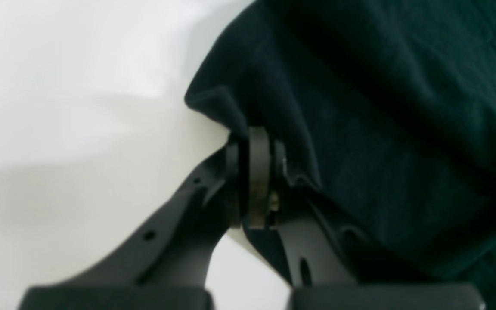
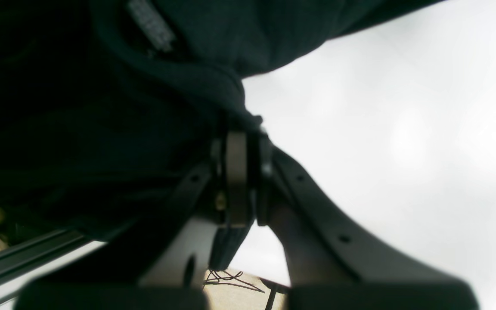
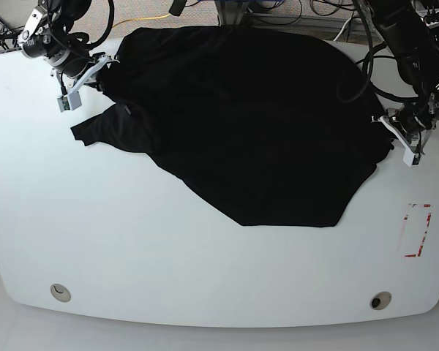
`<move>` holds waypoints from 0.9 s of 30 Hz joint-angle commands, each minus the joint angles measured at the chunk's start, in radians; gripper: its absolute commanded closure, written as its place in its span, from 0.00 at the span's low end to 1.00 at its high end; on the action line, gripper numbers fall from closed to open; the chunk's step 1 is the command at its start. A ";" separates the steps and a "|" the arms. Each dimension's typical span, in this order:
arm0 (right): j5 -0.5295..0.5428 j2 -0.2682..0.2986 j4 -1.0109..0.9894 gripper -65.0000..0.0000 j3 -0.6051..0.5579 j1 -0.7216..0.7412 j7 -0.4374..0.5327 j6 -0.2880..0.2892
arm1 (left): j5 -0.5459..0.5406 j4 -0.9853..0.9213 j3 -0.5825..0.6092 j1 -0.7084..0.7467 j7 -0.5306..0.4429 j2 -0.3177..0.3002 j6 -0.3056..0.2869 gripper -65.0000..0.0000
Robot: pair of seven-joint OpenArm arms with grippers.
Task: Fold the T-shirt properly
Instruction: 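Grasp the opposite shirt edge with the left gripper and stretch it apart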
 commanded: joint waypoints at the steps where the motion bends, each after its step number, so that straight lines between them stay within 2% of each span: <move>1: 0.017 0.011 0.015 1.00 0.007 0.001 0.011 0.006 | 0.011 0.005 -0.001 -0.005 -0.025 -0.002 -0.001 1.00; 4: 0.017 0.011 0.020 1.00 0.007 0.001 0.011 0.006 | 0.010 0.025 -0.005 -0.003 -0.038 0.013 -0.001 1.00; 8: 0.023 0.011 0.023 1.00 0.007 -0.008 0.011 0.006 | 0.010 0.102 -0.057 0.009 -0.011 0.015 -0.001 1.00; 13: 0.023 0.011 0.025 1.00 0.013 -0.015 0.011 0.006 | 0.005 0.253 -0.074 0.021 0.051 0.015 -0.001 1.00; 17: 0.023 0.011 0.019 1.00 0.016 -0.013 0.011 0.006 | 0.005 0.372 -0.068 0.060 0.057 0.015 -0.001 1.00; 23: 0.017 0.011 0.015 1.00 0.016 0.027 0.011 0.006 | 0.006 0.525 0.067 0.081 0.057 0.015 -0.001 1.00; 27: 0.016 0.019 0.011 1.00 0.012 0.077 0.011 0.006 | 0.011 0.562 0.133 0.063 0.057 0.015 -0.001 1.00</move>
